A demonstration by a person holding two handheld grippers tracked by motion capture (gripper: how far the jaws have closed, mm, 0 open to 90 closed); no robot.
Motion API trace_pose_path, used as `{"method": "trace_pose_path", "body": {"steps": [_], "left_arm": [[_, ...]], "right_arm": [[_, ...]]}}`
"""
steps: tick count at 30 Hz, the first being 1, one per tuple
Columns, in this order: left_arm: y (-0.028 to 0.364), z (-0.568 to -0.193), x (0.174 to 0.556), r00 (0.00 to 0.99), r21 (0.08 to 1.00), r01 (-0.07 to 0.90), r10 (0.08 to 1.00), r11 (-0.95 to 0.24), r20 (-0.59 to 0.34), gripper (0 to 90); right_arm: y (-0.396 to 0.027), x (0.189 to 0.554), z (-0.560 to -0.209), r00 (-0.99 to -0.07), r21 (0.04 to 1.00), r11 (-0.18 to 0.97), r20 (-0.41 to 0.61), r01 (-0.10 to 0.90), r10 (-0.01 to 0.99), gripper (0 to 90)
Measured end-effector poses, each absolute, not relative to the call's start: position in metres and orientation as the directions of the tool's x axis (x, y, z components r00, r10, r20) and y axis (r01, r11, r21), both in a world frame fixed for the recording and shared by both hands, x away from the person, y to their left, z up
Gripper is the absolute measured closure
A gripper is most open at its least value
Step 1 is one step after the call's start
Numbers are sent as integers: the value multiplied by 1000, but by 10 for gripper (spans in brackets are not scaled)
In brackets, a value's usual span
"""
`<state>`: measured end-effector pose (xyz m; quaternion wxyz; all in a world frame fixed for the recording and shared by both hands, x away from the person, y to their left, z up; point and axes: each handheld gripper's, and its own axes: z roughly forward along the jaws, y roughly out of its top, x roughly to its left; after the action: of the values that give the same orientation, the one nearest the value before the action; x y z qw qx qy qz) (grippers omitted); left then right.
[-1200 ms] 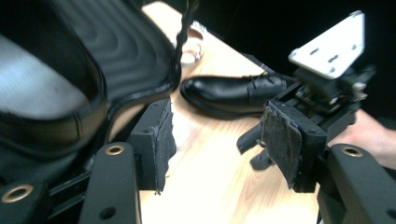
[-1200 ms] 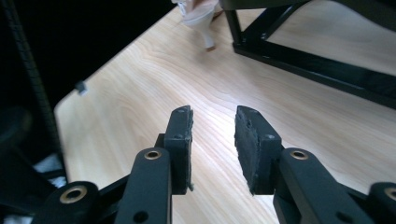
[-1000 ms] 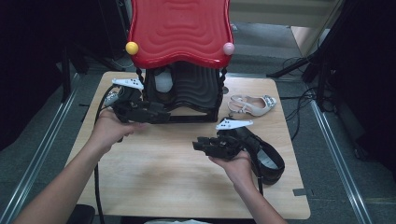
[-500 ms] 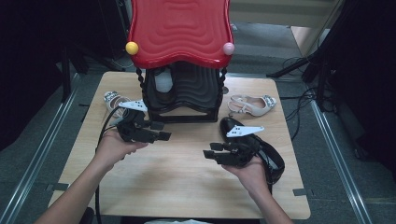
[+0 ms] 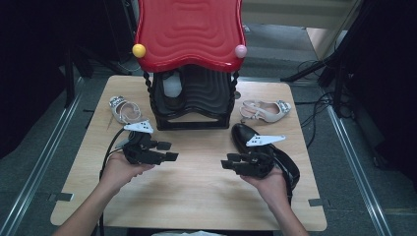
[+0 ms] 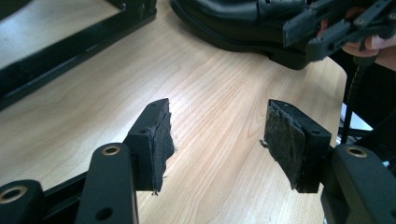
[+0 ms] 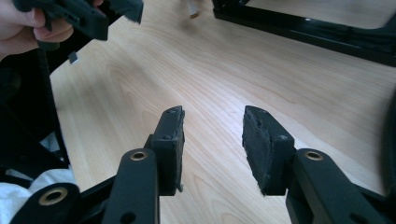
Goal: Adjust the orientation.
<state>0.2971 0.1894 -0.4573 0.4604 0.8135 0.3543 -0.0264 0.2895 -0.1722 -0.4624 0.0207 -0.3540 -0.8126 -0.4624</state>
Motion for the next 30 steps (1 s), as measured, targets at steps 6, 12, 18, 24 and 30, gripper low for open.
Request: {"method": "trace_pose_path", "body": {"steps": [6,12,18,24,30], "left_arm": [[185,-464,292,762,726,591,539,-353,-358,414],[184,-465,293,757,726,600,532,-336,-380,412],[185,-459,296,753,738,602,523,-303,-399,410],[183,-462,301,754,729,604,525,-321,-394,411],[177,-461,305,769,728,590,519,-350,-373,414]], "right_arm": [[-187,288,-459,-739,736,322,346,596,578,593],[-209,283,-457,-721,734,312,336,604,606,573],[-233,279,-455,-687,720,294,337,629,643,589],[-257,273,-452,-643,715,265,324,647,694,578],[-276,266,-450,-607,718,231,322,657,727,582]]}}
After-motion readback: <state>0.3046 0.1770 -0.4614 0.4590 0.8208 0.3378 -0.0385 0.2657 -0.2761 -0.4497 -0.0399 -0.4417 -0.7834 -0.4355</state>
